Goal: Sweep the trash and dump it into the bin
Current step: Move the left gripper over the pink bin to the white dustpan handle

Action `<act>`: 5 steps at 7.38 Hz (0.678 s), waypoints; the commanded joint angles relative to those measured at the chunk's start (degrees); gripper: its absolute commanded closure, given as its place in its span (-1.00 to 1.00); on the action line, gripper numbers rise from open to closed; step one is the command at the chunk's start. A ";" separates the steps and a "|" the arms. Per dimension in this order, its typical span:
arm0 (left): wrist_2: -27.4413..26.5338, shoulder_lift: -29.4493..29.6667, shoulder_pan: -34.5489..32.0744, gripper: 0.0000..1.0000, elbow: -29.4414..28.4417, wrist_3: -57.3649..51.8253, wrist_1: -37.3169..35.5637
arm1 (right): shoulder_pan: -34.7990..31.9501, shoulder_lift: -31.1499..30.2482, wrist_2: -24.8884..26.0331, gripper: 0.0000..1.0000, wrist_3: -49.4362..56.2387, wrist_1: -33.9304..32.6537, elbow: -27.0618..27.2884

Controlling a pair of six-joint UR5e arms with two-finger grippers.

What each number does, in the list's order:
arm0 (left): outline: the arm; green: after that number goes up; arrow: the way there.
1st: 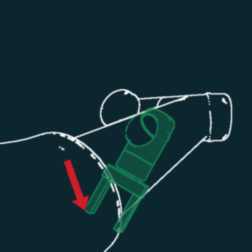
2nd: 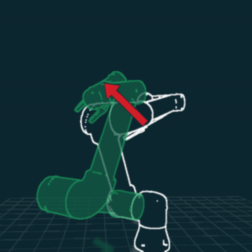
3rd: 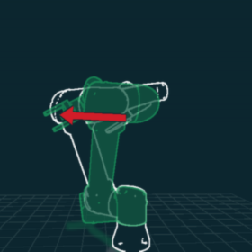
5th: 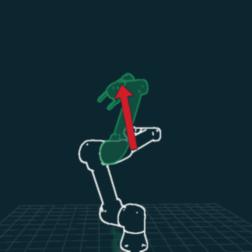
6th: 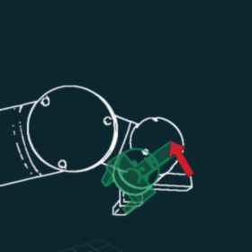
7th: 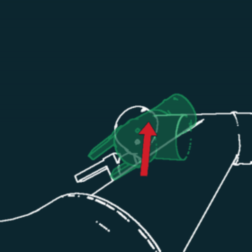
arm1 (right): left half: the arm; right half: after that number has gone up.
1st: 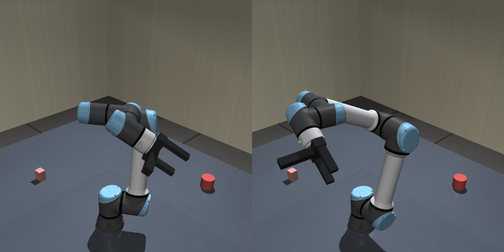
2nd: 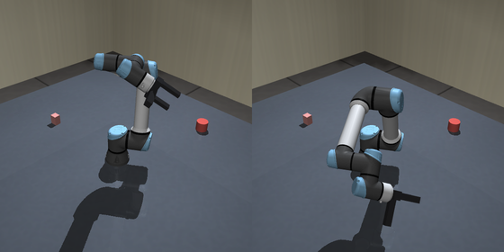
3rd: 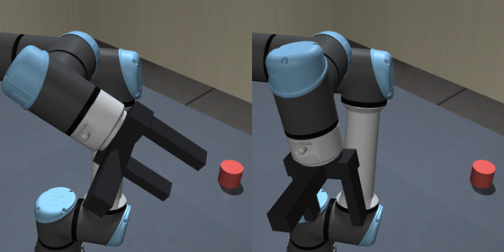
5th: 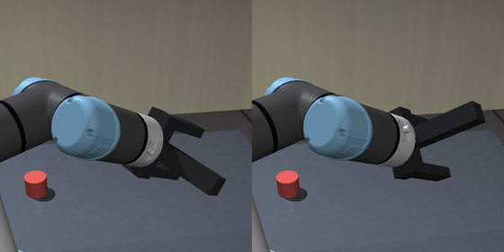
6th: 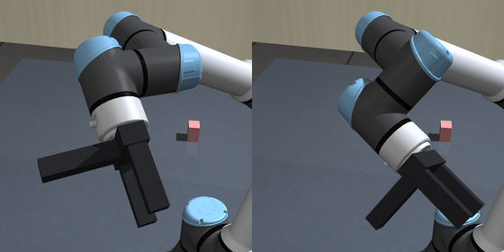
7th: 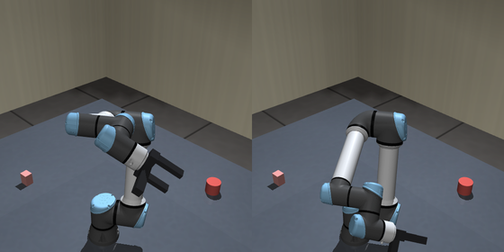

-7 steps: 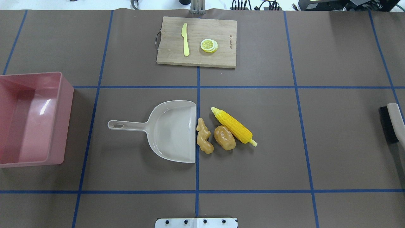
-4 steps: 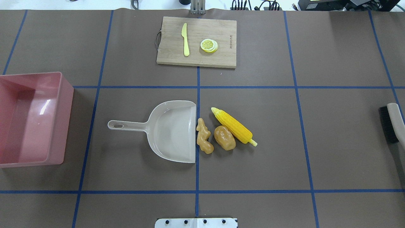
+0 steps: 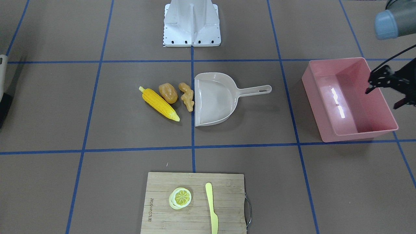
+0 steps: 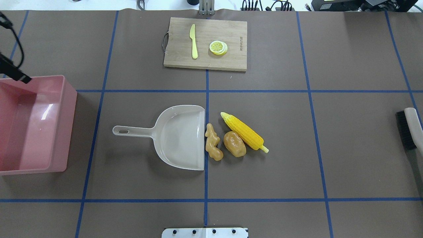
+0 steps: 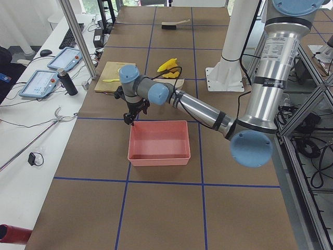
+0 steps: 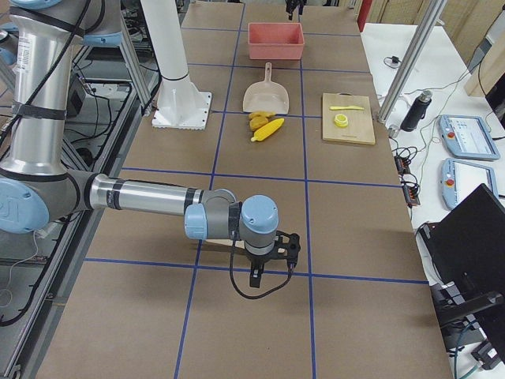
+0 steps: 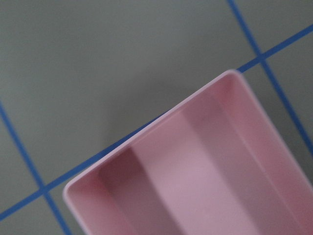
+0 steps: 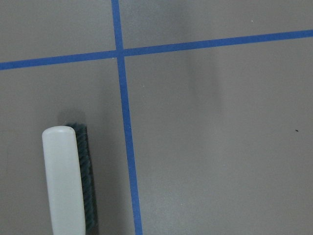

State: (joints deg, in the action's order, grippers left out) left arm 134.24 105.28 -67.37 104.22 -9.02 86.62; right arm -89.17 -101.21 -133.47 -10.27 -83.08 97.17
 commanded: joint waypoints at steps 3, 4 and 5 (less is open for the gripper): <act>-2.91 7.49 14.44 -0.97 0.19 -0.56 13.16 | 8.61 -6.53 -3.79 -1.00 -5.72 0.72 6.72; -3.01 7.57 15.59 -0.97 1.24 -0.65 16.44 | 12.06 -8.11 -3.64 -1.00 -12.95 5.34 6.55; -2.93 8.27 16.56 -0.97 2.38 -0.65 16.39 | 15.05 -9.87 -3.12 -1.00 -20.25 14.70 6.37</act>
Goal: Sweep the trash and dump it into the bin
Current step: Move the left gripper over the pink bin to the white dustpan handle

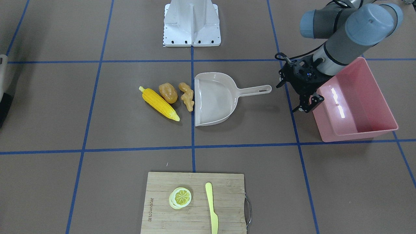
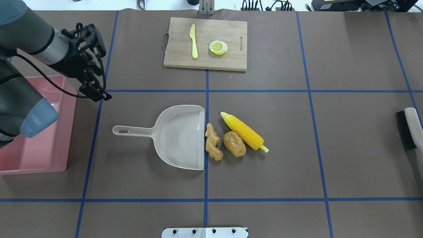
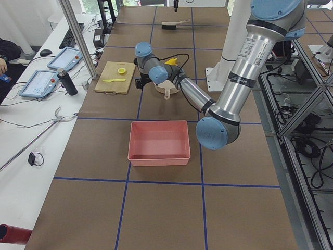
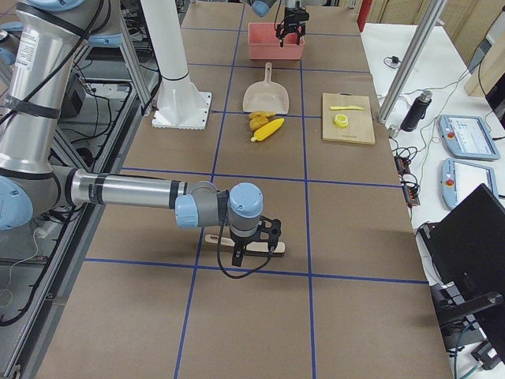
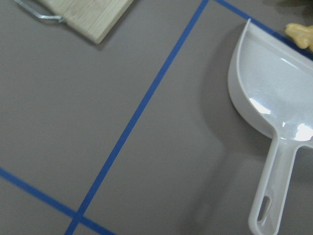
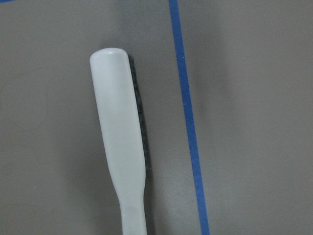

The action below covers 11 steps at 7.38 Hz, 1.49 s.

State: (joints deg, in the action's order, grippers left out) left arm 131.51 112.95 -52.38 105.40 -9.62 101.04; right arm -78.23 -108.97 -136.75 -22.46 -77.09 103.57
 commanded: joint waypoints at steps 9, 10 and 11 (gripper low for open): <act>-5.48 -1.58 7.47 -0.97 2.37 -6.56 12.32 | 15.64 -9.07 7.38 -1.00 -12.60 23.12 -0.39; -5.39 -2.37 7.55 -0.97 -0.43 -5.42 16.78 | 16.26 -8.98 7.38 -1.00 -12.69 23.12 -0.39; -5.30 -2.55 8.25 -0.97 -5.68 -2.89 26.66 | 18.00 -8.98 7.38 -1.00 -12.69 23.12 -0.39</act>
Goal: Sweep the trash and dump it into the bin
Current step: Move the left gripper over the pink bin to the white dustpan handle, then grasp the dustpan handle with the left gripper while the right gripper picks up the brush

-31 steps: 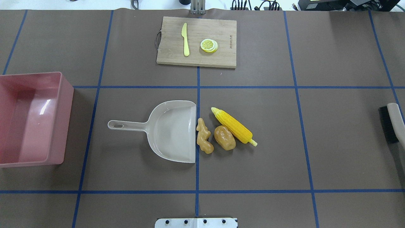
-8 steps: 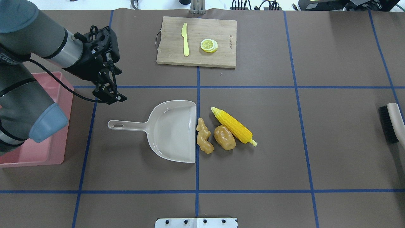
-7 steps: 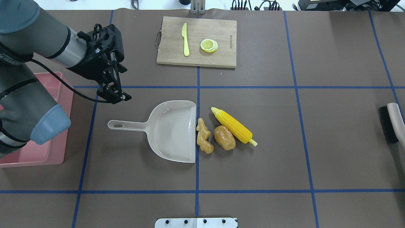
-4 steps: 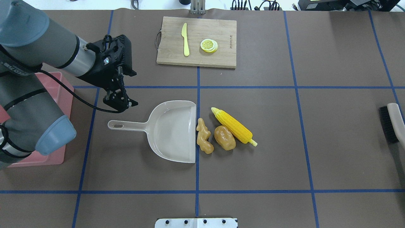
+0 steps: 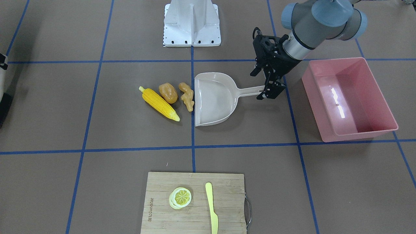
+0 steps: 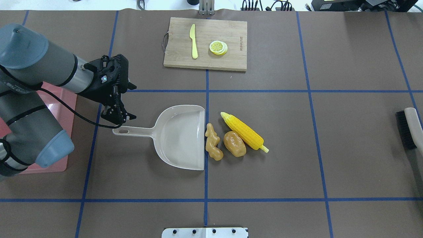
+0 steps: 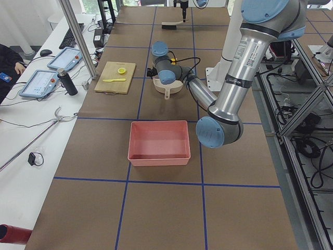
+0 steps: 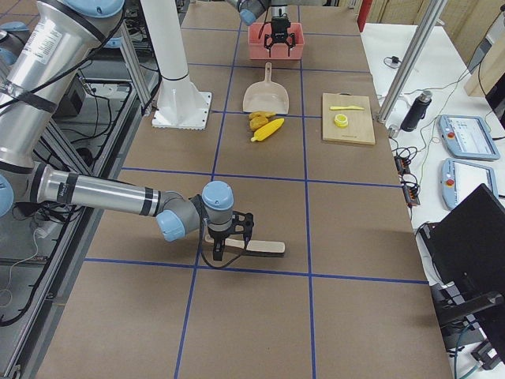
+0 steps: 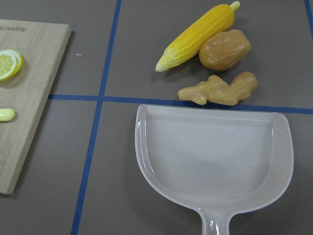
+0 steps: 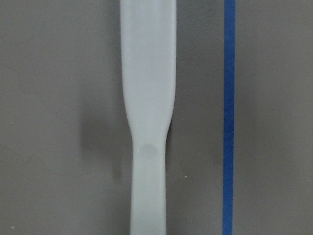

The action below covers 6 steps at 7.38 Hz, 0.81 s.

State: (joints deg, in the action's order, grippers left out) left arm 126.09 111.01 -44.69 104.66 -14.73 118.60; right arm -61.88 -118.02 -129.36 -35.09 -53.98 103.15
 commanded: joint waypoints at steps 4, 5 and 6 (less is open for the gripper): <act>-0.23 -1.14 6.01 -0.97 -15.00 11.48 30.98 | 4.05 0.16 0.51 -0.08 -0.07 -0.07 -0.23; -0.23 -1.75 6.19 -0.97 -14.92 11.22 31.08 | 4.05 -0.01 0.34 0.55 0.02 0.02 -0.40; -0.23 -2.45 6.28 -0.97 -14.75 11.13 31.08 | 3.96 -0.10 -0.01 1.00 0.10 0.02 -0.32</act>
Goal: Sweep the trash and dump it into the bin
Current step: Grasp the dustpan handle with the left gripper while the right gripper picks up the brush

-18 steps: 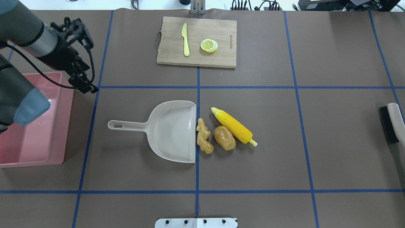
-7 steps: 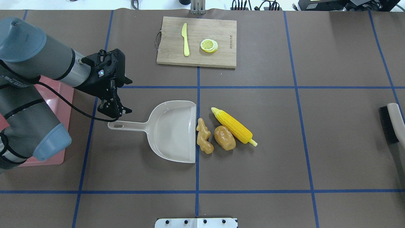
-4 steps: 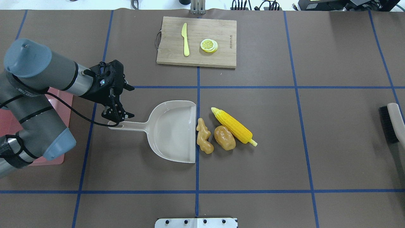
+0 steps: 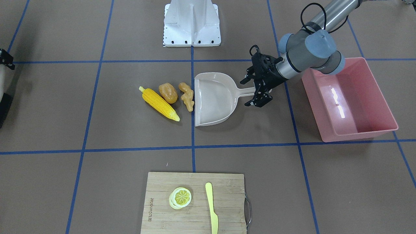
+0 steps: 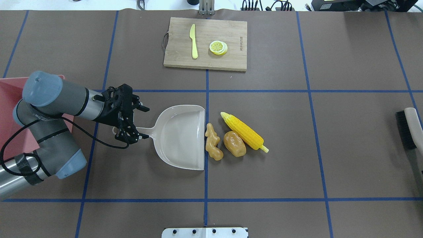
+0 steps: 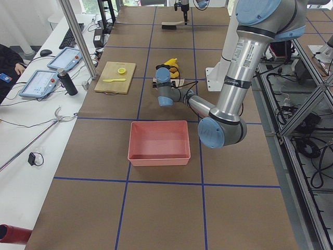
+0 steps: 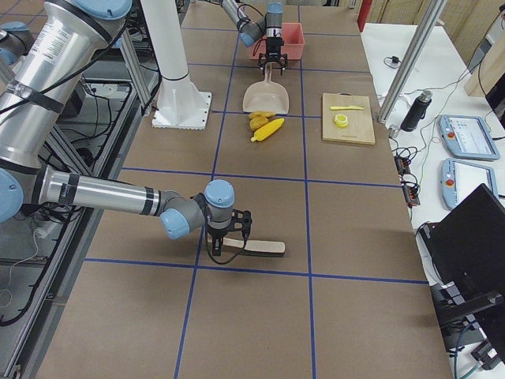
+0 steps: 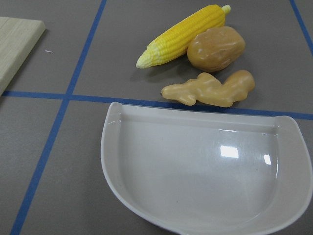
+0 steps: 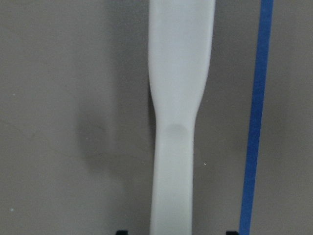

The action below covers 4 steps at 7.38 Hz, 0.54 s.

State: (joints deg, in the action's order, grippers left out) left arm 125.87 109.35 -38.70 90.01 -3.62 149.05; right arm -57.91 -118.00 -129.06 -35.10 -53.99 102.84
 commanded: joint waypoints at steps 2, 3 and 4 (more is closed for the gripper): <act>-0.27 -0.81 1.60 -0.97 -1.14 0.27 0.80 | -0.36 -0.83 -2.84 1.00 0.20 0.02 1.12; -1.58 -0.81 1.96 -0.97 -1.07 0.54 0.80 | -0.71 -0.83 -3.82 1.00 0.29 -0.41 4.26; -3.07 -0.81 3.10 -0.97 -1.15 0.63 0.72 | 0.59 -0.83 -4.00 1.00 -0.14 -5.29 9.95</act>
State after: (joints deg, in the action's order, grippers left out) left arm 124.39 108.57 -36.74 89.00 -3.17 149.80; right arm -58.13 -118.76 -132.28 -34.94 -55.41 107.24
